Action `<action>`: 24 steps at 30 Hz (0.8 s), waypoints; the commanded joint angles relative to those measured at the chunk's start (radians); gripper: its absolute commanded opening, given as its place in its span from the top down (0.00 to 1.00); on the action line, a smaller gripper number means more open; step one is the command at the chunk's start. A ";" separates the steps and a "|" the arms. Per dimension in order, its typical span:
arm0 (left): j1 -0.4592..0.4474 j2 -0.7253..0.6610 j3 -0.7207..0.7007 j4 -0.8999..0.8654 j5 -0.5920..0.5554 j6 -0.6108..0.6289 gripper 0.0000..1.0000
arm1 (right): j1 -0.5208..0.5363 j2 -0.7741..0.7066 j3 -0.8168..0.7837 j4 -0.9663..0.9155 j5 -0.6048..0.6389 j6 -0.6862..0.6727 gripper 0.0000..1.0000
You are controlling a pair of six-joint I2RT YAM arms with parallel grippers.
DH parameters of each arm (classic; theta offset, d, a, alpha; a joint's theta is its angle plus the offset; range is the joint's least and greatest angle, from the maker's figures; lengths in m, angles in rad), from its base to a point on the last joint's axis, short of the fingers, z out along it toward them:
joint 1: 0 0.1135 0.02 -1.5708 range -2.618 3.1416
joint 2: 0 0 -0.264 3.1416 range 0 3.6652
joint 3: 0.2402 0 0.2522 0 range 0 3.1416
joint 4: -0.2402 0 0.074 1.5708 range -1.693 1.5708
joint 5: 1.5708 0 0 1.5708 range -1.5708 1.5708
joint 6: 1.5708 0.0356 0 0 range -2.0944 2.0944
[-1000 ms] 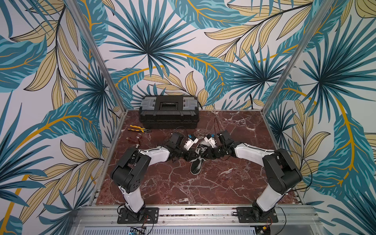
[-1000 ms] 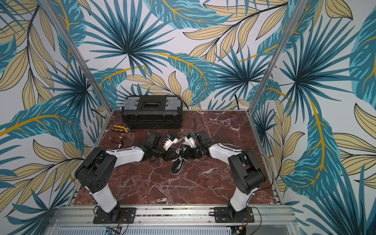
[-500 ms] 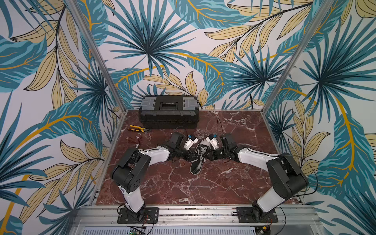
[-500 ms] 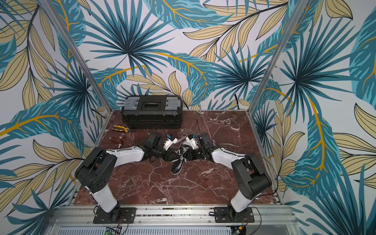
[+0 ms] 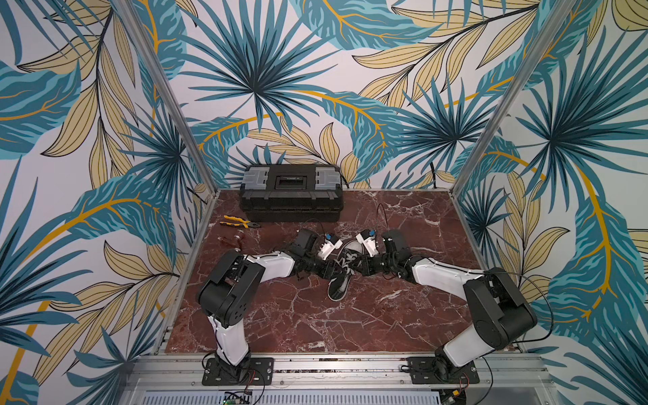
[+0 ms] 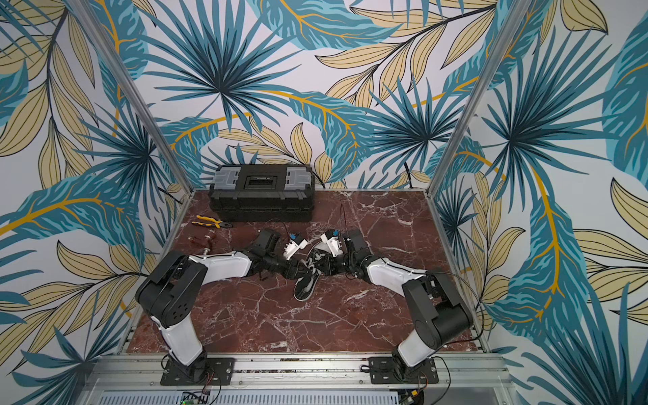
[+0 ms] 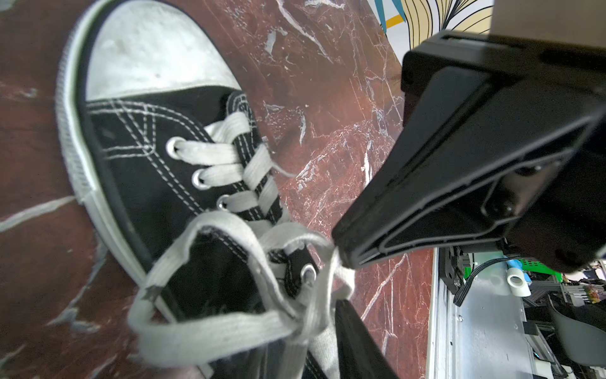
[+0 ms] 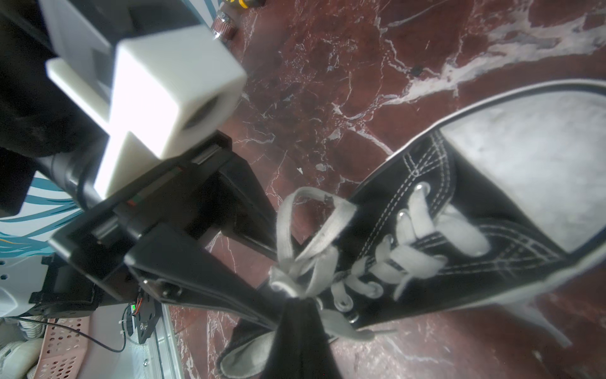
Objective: Tie the shoes
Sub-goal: Cross the shoelace with the shoelace.
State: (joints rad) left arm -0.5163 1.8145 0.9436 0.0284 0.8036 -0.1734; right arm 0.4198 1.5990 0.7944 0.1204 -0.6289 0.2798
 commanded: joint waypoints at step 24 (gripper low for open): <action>0.039 0.027 0.055 0.089 0.131 -0.079 0.49 | 0.010 -0.051 -0.050 -0.031 0.030 -0.090 1.00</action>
State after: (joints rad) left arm -0.4824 1.8202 0.9497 0.0864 0.9081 -0.2363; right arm 0.4213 1.5684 0.7658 0.1066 -0.6094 0.2150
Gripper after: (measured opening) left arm 0.515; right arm 0.061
